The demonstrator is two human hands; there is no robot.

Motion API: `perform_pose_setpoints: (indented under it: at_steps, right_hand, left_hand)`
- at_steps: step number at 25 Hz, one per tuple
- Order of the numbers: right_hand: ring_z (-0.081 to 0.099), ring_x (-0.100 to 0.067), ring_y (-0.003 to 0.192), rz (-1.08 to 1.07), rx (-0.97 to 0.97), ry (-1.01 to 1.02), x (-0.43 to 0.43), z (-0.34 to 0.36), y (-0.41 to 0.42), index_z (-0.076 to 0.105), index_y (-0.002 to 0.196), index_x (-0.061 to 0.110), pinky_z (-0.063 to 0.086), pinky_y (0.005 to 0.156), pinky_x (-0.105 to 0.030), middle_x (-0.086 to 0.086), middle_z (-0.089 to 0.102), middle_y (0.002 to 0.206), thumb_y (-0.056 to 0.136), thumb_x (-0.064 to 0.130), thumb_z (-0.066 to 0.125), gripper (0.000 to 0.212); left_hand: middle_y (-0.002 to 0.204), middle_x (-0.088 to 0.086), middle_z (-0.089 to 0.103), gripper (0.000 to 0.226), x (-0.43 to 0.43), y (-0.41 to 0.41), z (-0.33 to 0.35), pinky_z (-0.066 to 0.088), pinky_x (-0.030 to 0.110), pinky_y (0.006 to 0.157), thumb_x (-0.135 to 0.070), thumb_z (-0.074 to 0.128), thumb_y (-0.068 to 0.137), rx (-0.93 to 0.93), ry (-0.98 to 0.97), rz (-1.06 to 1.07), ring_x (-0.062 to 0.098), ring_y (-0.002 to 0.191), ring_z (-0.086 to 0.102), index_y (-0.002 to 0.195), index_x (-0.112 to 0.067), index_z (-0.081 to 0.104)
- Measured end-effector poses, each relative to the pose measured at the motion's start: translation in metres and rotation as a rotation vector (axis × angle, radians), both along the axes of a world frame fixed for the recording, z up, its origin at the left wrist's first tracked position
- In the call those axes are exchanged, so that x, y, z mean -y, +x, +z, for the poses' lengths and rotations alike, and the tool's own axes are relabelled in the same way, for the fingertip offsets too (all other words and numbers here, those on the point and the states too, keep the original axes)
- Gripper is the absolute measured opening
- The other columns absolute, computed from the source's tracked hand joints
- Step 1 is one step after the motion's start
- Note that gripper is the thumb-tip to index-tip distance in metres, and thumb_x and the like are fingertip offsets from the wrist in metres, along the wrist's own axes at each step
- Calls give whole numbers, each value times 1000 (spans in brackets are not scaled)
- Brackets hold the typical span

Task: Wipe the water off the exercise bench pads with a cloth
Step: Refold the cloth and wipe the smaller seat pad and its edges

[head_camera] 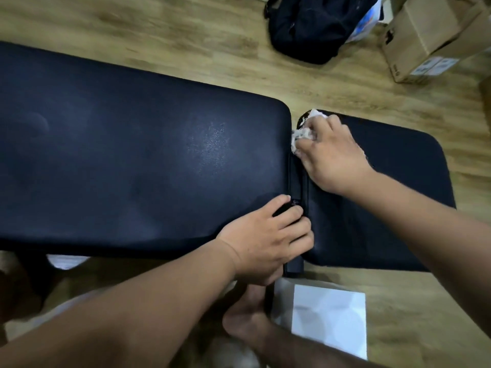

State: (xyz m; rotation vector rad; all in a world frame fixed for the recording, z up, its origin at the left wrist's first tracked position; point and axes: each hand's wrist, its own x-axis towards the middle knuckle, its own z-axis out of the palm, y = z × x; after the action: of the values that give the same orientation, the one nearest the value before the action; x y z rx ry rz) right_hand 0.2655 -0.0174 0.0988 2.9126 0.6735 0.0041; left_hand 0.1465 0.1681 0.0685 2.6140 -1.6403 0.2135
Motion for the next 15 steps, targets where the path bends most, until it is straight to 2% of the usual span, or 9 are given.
perform_pose_setpoints:
  at_steps: [3, 6, 9, 15]
  right_hand:
    - [44, -34, 100, 87, -60, -87, -1, 5, 17, 69, 99, 20, 38, 78, -42, -12, 47, 110, 91, 37, 50, 27]
    - [45, -34, 95, 119, -72, -125, 1, 1, 39, 66, 98, 17, 39, 74, -41, -12, 45, 101, 89, 35, 47, 28]
    - [45, -34, 99, 11, -52, -90, -5, -6, 38, 65, 98, 15, 37, 77, -41, -12, 44, 99, 89, 31, 46, 26]
    - [39, -33, 115, -330, -82, 22, -24, -6, 35, 63, 114, 24, 34, 91, -44, -10, 42, 117, 92, 26, 45, 28]
  left_hand:
    - [123, 10, 57, 57, -1, 0, 2, 24, 53, 109, -41, 55, 75, 3, 14, 0, 34, 116, 52, 123, -11, 54]
    - [123, 9, 57, 58, -2, 2, 0, 26, 52, 108, -43, 52, 75, 19, 7, -7, 33, 116, 51, 124, -12, 54]
    - [122, 9, 58, 59, -1, 1, -2, 27, 52, 108, -43, 54, 74, 19, -15, 4, 34, 115, 52, 124, -11, 55]
    - [123, 12, 61, 72, 0, -1, 1, 24, 53, 109, -50, 64, 69, 43, 13, 4, 35, 115, 53, 127, -8, 57]
